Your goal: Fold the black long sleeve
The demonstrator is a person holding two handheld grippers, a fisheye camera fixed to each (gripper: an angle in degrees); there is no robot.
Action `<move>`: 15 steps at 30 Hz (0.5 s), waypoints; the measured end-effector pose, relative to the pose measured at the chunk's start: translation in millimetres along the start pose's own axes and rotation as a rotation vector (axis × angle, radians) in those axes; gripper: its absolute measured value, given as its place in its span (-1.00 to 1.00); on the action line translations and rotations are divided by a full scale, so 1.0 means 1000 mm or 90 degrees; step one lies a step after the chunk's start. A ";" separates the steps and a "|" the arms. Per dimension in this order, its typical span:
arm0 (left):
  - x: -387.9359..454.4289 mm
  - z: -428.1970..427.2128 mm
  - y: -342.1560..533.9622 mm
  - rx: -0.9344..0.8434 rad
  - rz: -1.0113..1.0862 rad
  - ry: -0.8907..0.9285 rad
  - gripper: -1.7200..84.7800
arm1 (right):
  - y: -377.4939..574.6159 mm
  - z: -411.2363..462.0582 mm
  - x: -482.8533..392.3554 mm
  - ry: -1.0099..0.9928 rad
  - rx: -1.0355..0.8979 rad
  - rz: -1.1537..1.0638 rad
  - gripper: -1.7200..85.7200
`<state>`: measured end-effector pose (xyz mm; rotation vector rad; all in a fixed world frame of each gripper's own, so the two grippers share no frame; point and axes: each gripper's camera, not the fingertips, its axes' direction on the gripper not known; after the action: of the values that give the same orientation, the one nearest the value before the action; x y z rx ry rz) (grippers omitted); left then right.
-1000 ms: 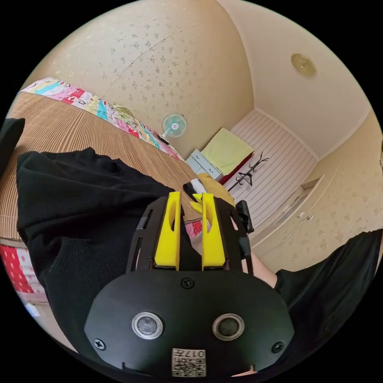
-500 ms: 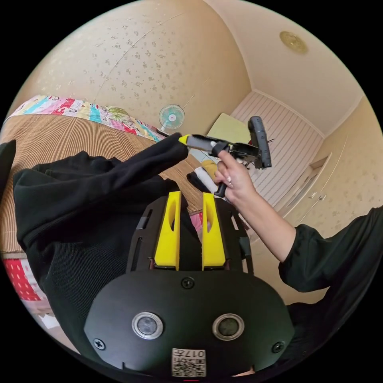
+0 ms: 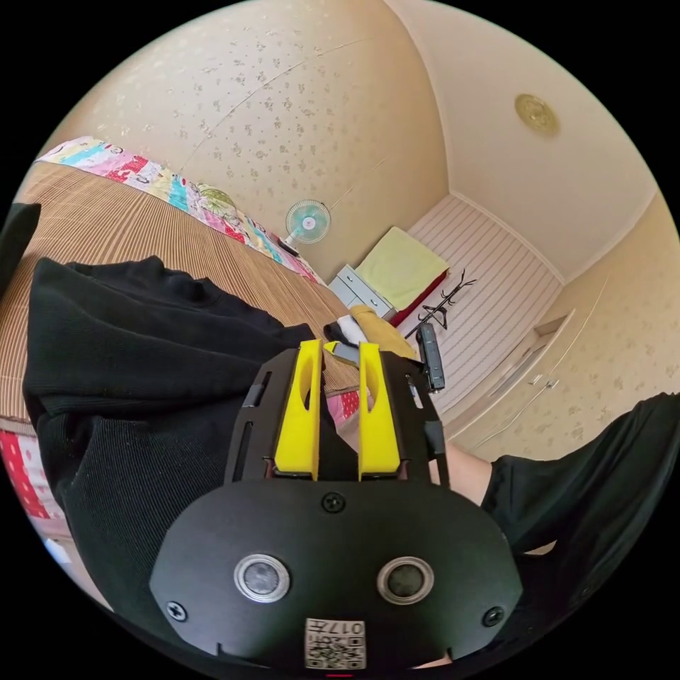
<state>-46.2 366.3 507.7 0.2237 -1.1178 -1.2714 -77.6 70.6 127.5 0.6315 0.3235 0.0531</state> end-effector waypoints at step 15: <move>0.031 -0.227 -0.086 -0.053 0.062 -0.061 -0.76 | 0.079 -0.011 0.119 -0.277 -0.257 0.008 -0.75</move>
<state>67.0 213.7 353.9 0.0460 -1.1413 -1.2494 35.1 157.9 131.8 0.2324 -0.1140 -0.0079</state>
